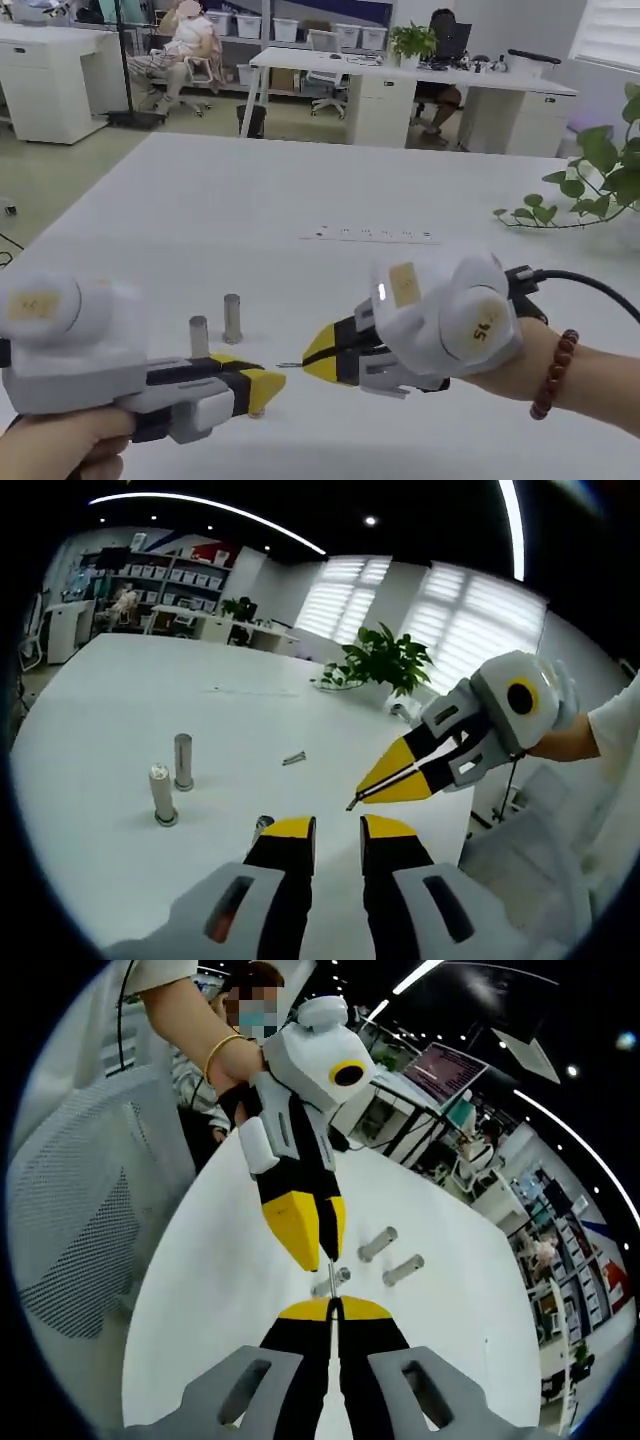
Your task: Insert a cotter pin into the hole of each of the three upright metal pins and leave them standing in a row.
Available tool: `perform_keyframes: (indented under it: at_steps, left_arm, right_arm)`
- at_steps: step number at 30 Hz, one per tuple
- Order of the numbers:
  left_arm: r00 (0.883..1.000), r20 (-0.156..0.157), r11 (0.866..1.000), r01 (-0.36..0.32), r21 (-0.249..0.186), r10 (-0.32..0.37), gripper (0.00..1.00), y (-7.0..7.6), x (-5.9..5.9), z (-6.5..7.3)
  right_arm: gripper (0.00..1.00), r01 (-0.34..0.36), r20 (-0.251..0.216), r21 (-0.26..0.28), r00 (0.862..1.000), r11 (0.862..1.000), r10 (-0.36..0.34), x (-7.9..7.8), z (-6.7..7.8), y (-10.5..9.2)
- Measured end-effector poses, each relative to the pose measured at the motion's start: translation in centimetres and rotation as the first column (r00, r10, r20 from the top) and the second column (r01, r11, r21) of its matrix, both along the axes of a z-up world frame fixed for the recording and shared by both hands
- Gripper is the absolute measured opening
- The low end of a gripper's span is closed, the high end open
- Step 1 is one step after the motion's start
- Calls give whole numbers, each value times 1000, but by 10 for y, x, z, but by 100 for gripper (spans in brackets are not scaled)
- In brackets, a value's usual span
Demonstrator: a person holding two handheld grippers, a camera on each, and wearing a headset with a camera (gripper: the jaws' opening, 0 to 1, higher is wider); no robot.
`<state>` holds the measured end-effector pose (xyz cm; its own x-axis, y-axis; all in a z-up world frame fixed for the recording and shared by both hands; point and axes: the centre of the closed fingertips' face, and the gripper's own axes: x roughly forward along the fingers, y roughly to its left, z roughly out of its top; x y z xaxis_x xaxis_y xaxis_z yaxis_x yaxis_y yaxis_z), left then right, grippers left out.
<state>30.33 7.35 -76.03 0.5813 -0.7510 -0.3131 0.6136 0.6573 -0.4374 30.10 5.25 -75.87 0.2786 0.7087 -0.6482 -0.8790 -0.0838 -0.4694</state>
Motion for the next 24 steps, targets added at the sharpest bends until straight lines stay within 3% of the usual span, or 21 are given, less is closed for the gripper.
perform_keyframes:
  at_steps: [9,13,21,24]
  left_arm:
    - [999,-50,995,7,-101,-12,7,-8,-1,6]
    - [998,-59,991,18,-134,-26,2,-11,-4,9]
    - [997,-66,984,24,-178,-37,1,-15,-6,14]
    - [997,-66,985,23,-173,-35,1,-15,-6,14]
  right_arm:
    - [1,-16,18,9,1000,1000,16,-4,5,4]
    - [1,-19,23,12,1000,1000,19,-4,7,5]
    - [1,-20,30,11,999,1000,20,-6,7,5]
    - [1,-16,30,12,999,1000,16,-6,7,5]
